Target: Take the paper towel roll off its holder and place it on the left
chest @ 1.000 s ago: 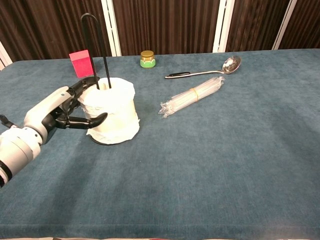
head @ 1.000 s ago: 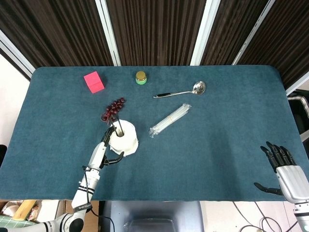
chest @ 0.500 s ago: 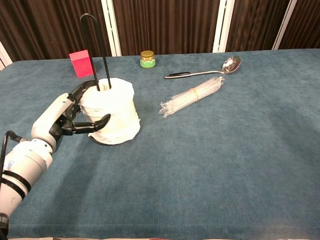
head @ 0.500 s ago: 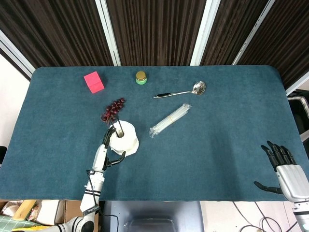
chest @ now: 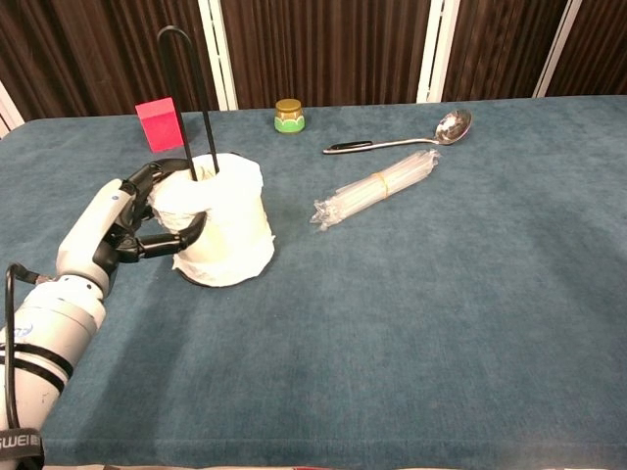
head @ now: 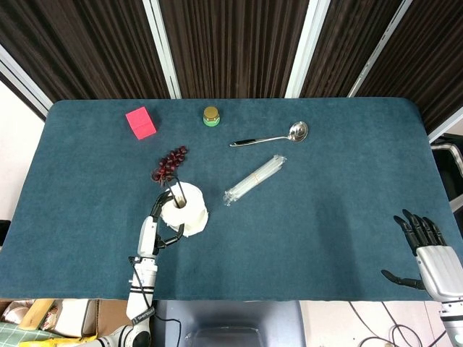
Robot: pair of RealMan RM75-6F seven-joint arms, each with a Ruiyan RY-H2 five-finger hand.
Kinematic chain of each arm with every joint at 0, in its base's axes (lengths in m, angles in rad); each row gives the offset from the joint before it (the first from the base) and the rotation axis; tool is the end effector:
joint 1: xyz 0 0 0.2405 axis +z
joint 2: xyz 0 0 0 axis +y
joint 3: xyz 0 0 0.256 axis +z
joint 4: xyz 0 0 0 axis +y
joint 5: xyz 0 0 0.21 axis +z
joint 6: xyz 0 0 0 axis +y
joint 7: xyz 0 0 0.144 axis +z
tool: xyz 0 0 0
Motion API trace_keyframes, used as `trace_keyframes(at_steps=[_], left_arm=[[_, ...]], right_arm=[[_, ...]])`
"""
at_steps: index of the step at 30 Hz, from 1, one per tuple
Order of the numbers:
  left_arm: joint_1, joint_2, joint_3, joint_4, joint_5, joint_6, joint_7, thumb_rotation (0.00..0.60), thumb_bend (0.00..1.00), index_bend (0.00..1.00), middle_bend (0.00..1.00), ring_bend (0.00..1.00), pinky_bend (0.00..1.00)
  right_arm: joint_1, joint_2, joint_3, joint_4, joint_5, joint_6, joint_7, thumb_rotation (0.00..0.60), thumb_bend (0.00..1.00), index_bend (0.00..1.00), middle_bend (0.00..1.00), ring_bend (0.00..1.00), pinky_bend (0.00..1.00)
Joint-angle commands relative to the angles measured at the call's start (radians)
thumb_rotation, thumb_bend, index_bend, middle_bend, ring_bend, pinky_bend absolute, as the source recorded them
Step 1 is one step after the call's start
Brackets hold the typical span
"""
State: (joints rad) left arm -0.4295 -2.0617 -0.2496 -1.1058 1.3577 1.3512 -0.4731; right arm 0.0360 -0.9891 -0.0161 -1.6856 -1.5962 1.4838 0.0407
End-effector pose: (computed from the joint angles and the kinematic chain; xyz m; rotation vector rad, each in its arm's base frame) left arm -0.1676 0.2781 -0.0868 -1.0039 -1.5924 -1.6726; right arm -0.3068 -0.1510 0.1789 1.4760 -0.9377 0.8602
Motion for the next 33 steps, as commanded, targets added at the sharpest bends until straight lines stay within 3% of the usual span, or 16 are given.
trace_keyframes(at_steps=[1, 8, 18, 23, 33], left_arm=[[0.000, 0.002, -0.001, 0.003, 0.003, 0.001, 0.001, 0.600, 0.53, 0.57, 0.55, 0.57, 0.65], [-0.016, 0.098, -0.037, -0.096, 0.071, 0.075, 0.051, 0.600, 0.53, 0.57, 0.55, 0.58, 0.65], [-0.040, 0.328, -0.084, -0.394, 0.137, 0.083, 0.170, 0.600, 0.53, 0.57, 0.54, 0.57, 0.65], [-0.044, 0.476, -0.114, -0.556, 0.112, 0.035, 0.265, 0.600, 0.53, 0.56, 0.54, 0.56, 0.65], [-0.017, 0.743, -0.156, -0.815, 0.040, -0.033, 0.300, 0.600, 0.53, 0.56, 0.54, 0.56, 0.66]], right_arm=[[0.000, 0.000, 0.001, 0.000, 0.001, 0.001, 0.001, 0.600, 0.03, 0.00, 0.00, 0.00, 0.00], [0.000, 0.002, 0.003, -0.002, 0.003, 0.000, 0.006, 0.600, 0.03, 0.00, 0.00, 0.00, 0.00], [0.000, 0.001, 0.002, -0.003, 0.004, -0.003, 0.004, 0.600, 0.03, 0.00, 0.00, 0.00, 0.00], [0.001, 0.000, 0.003, -0.003, 0.005, -0.005, 0.003, 0.600, 0.03, 0.00, 0.00, 0.00, 0.00], [0.000, 0.003, 0.003, -0.003, 0.001, 0.000, 0.010, 0.600, 0.03, 0.00, 0.00, 0.00, 0.00]])
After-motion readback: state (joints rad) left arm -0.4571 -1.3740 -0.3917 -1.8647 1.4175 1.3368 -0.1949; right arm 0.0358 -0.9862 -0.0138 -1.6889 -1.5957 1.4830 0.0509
